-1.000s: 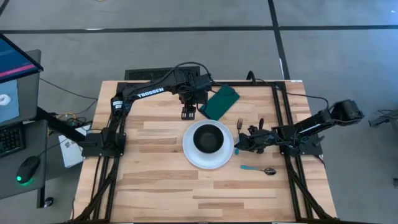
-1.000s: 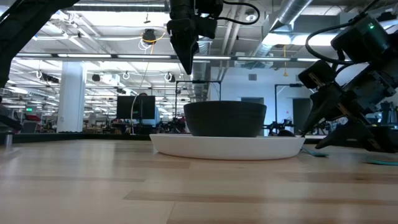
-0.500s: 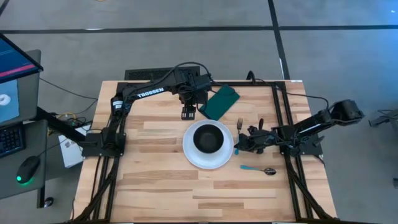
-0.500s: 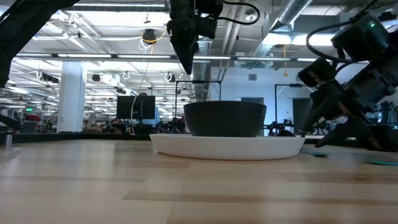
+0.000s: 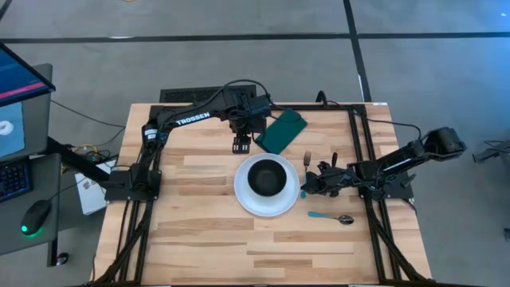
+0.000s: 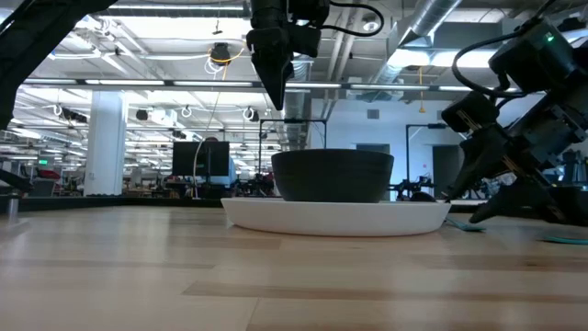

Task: Set table place
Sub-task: Put the blue spoon into the black bowl

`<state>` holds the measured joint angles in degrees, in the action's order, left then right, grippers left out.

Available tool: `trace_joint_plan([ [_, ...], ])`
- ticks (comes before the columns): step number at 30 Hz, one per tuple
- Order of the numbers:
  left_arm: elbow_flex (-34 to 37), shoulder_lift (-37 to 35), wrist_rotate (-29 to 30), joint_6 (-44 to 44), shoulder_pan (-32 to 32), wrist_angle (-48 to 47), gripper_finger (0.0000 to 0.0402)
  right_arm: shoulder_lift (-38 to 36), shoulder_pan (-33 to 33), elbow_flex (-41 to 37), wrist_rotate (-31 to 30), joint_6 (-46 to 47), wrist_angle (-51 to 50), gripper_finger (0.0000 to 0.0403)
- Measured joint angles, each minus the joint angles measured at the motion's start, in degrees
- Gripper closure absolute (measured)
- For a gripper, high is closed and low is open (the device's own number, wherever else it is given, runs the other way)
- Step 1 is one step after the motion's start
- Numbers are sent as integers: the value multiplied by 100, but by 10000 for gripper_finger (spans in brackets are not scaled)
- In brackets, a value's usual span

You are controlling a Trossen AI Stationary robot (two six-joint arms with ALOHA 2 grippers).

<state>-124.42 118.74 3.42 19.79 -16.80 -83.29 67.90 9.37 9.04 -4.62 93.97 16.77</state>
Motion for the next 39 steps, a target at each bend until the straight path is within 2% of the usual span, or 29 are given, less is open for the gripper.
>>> trace_joint_plan([
  [24, 0, 0, 0, 13, 0, 0, 207, 0, -34, 76, -212, -170, 43, 221],
  [29, 0, 0, 0, 11, -2, 0, 207, -200, -478, 76, -265, -743, 52, 221],
  [36, 0, 0, 1, -52, 0, -106, 207, -269, -1374, 76, 120, -1632, -319, 221],
  [39, 0, 0, 0, -61, -2, -135, 207, -269, -1604, 76, 291, -1744, -342, 221],
])
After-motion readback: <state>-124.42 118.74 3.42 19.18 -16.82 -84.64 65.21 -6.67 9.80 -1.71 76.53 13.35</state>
